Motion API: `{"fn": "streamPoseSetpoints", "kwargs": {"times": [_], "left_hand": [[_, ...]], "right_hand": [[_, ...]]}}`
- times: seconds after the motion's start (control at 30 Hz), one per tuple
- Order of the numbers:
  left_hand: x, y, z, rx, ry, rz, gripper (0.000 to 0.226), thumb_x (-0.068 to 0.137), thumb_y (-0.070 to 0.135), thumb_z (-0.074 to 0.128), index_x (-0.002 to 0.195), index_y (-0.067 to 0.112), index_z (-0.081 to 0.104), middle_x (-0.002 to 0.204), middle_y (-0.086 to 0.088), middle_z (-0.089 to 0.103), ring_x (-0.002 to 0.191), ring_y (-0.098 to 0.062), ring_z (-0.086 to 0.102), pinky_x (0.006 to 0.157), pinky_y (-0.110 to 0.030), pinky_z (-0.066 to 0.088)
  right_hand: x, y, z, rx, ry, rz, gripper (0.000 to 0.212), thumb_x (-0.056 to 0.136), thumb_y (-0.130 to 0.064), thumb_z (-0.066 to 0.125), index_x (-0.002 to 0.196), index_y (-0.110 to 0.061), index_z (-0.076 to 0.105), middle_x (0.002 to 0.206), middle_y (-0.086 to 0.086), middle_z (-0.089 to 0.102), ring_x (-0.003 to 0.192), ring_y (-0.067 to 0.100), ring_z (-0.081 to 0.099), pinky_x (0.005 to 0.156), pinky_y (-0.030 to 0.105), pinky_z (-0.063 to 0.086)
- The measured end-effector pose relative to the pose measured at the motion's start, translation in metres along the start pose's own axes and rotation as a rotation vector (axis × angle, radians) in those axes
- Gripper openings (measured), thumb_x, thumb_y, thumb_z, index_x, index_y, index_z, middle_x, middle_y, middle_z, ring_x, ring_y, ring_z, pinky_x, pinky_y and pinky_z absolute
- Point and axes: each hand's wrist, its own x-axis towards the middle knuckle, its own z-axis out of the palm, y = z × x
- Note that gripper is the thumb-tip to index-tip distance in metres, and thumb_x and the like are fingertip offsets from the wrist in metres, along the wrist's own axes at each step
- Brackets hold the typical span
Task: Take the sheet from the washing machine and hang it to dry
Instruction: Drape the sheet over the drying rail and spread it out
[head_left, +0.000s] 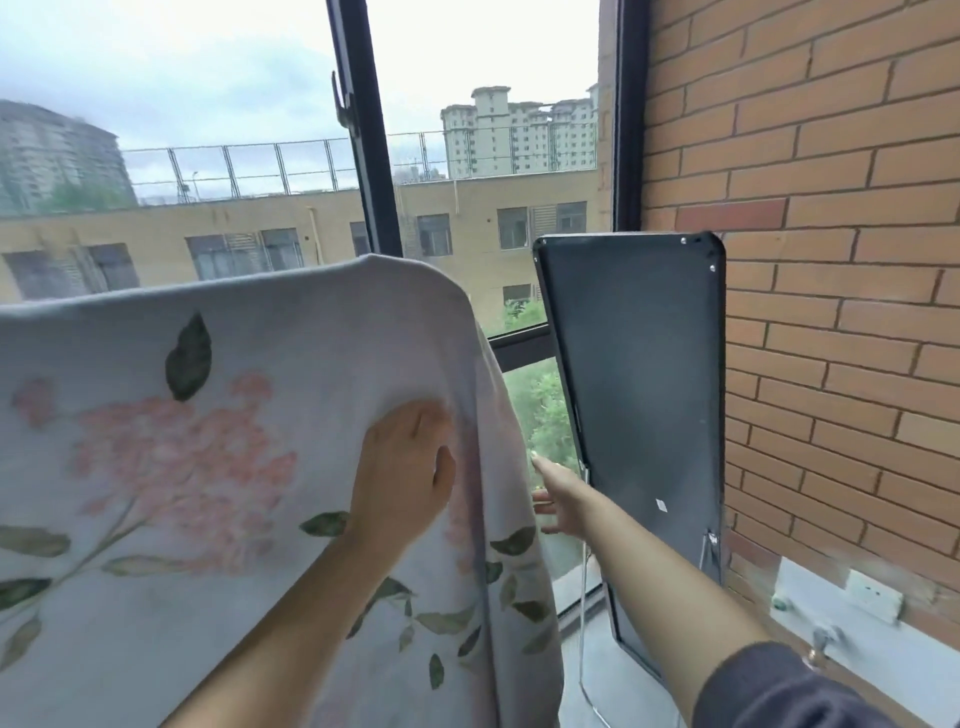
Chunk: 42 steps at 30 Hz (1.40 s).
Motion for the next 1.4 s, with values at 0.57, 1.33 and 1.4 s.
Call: {"fn": "streamPoseSetpoints", "kwargs": {"times": [0.57, 1.33, 1.4], "left_hand": [[0.047, 0.063, 0.027, 0.386, 0.060, -0.215, 0.009, 0.075, 0.014, 0.052, 0.079, 0.016, 0.059, 0.085, 0.002, 0.056, 0.080, -0.022, 0.053, 0.079, -0.033, 0.033], [0.159, 0.030, -0.048, 0.575, 0.065, -0.300, 0.026, 0.094, 0.038, 0.050, 0.099, 0.015, 0.062, 0.102, -0.011, 0.066, 0.094, -0.030, 0.059, 0.088, -0.043, 0.030], [0.162, 0.030, -0.048, 0.528, 0.087, -0.257, 0.021, 0.094, 0.032, 0.053, 0.090, 0.016, 0.065, 0.094, -0.011, 0.070, 0.087, -0.030, 0.062, 0.087, -0.041, 0.031]], "right_hand": [[0.073, -0.019, -0.058, 0.425, -0.762, -0.110, 0.023, 0.082, -0.012, 0.060, 0.100, -0.004, 0.071, 0.102, 0.016, 0.065, 0.078, 0.019, 0.058, 0.066, 0.026, 0.047], [-0.011, -0.156, -0.271, 0.258, -0.191, -0.768, 0.032, 0.055, -0.033, 0.079, 0.083, -0.018, 0.075, 0.065, -0.005, 0.068, 0.057, 0.006, 0.060, 0.055, 0.016, 0.048], [-0.010, -0.155, -0.281, 0.278, -0.118, -0.793, 0.008, 0.078, -0.021, 0.071, 0.085, -0.016, 0.072, 0.065, -0.007, 0.068, 0.058, 0.005, 0.061, 0.054, 0.016, 0.050]]}}
